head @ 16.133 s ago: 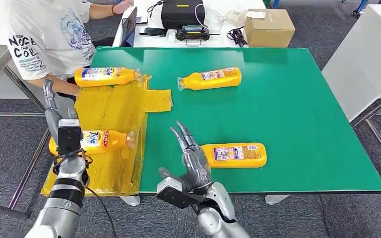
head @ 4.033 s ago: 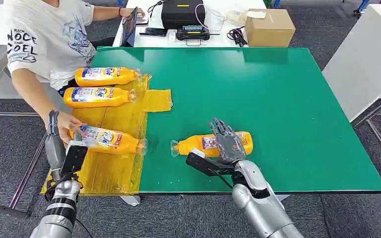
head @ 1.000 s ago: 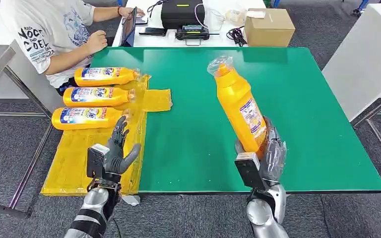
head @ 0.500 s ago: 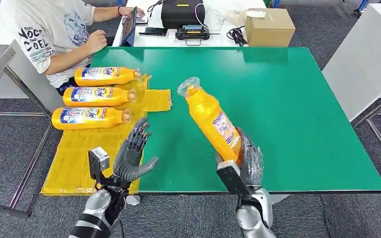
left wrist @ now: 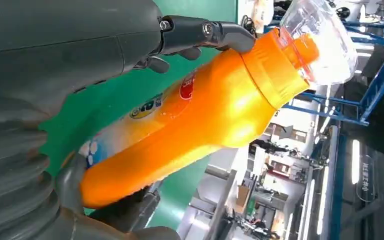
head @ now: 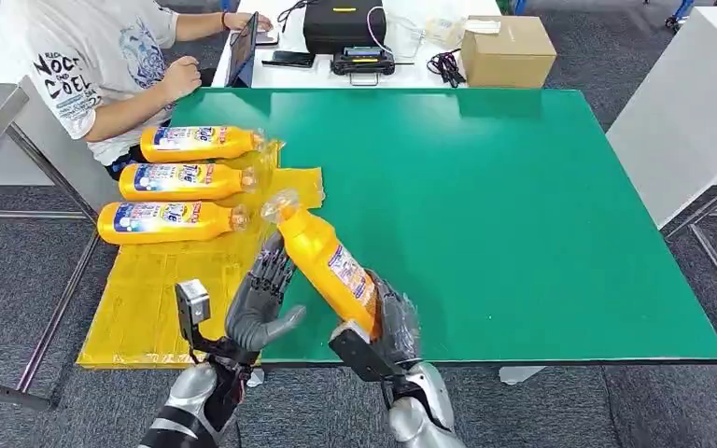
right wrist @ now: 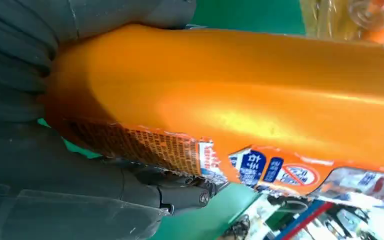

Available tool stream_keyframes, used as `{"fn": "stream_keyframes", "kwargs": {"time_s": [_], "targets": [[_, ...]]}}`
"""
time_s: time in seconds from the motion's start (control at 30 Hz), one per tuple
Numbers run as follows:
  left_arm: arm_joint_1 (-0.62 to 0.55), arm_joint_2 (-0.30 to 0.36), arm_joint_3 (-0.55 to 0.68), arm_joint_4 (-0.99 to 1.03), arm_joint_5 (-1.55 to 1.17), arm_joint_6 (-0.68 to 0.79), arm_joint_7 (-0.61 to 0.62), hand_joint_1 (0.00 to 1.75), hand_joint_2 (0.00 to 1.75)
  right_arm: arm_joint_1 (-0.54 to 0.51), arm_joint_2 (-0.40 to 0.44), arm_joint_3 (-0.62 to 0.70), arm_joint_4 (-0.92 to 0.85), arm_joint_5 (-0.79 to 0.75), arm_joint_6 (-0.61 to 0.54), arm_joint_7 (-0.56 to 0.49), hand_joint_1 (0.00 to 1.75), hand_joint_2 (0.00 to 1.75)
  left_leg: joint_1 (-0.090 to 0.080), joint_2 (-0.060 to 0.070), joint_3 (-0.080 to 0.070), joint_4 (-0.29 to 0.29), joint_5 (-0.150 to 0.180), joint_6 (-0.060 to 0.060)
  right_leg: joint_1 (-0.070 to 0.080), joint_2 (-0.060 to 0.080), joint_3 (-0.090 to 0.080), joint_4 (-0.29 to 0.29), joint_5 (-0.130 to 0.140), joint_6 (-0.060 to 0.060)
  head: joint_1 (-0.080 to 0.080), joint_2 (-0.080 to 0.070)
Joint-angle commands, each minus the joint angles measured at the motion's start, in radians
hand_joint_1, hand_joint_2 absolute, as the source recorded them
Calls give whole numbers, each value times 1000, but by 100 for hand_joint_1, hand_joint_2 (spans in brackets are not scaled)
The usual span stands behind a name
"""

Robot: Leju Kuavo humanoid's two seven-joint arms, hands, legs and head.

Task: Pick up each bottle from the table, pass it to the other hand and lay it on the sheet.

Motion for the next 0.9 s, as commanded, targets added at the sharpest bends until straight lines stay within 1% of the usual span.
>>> {"fn": "stream_keyframes", "kwargs": {"time_s": [0.03,0.1,0.13,0.2,0.33,0.37,0.4,0.43,0.47,0.6,0.63,0.67,0.7,0.73,0.8,0.87,0.9], "targets": [[-52,11,-59,136,4,-3,35,0,175,-84,15,153,202,44,-22,15,175,175,2,2,6,-1,-2,-2,2,1,5,-1,-1,-3,0,0],[-56,10,-56,147,4,2,34,0,175,-86,18,156,218,38,-26,13,175,175,0,0,2,-1,0,-1,1,0,2,-1,0,-1,0,0],[-56,10,-56,147,4,2,34,0,175,-86,18,156,218,38,-26,13,175,175,2,1,5,-1,-1,-2,2,0,5,-2,-1,-3,0,0],[-56,10,-56,147,4,2,34,0,175,-86,18,156,218,38,-26,13,175,175,1,1,2,-1,-1,-1,1,1,2,-1,0,-1,0,0],[-61,7,-51,161,16,0,44,0,175,-91,18,165,229,34,-32,14,175,175,2,0,4,0,-1,-2,2,0,4,-1,-1,-2,0,0],[-61,7,-51,161,16,0,44,0,175,-91,18,165,229,34,-32,14,175,175,1,1,3,0,-1,-1,1,0,2,-1,-1,-1,0,0],[-61,7,-50,167,15,2,44,0,175,-90,20,166,231,33,-33,14,175,175,2,1,5,0,-2,-2,2,0,5,-1,-1,-2,0,0],[-67,4,-48,182,14,10,44,0,175,-92,22,169,237,31,-39,15,175,175,1,1,3,0,-1,-1,1,0,2,-1,-1,-1,0,0],[-68,0,-39,188,20,19,44,0,175,-94,23,173,241,29,-46,13,175,175,2,1,5,0,-2,-2,2,0,5,-1,-1,-3,0,0],[-74,-3,-16,209,32,45,45,0,175,-96,21,182,236,20,-67,17,175,175,1,0,3,0,-1,-1,1,0,2,-1,-1,-2,0,0],[-74,-2,-16,210,34,42,45,0,175,-96,20,184,236,22,-68,18,175,175,1,0,4,0,-1,-2,2,-1,4,-1,-1,-2,0,0],[-75,-4,-9,212,46,33,42,0,175,-97,20,187,234,24,-69,20,175,175,1,0,2,0,-1,-1,1,0,2,-1,0,-2,0,0],[-77,-5,-6,210,52,27,32,0,175,-99,18,193,234,23,-67,21,175,175,2,2,5,0,-2,-2,2,1,5,-1,-1,-3,0,0],[-77,-9,-1,207,64,19,31,0,175,-101,18,195,235,22,-63,22,175,175,1,0,3,-1,-1,-1,1,0,3,-1,-1,-2,0,0],[-77,-9,-3,194,75,4,27,0,175,-103,18,212,236,23,-44,15,175,175,2,0,5,0,-2,-2,2,-1,5,-1,-1,-3,0,0],[-79,-10,-2,191,84,-2,25,0,175,-103,23,229,236,28,-36,9,175,175,1,1,2,0,-1,-1,1,0,2,0,-1,-2,0,0],[-81,-10,0,191,86,-3,23,0,175,-103,26,235,238,27,-30,8,175,175,2,1,4,0,-2,-2,2,0,4,-1,-1,-2,0,0]]}}
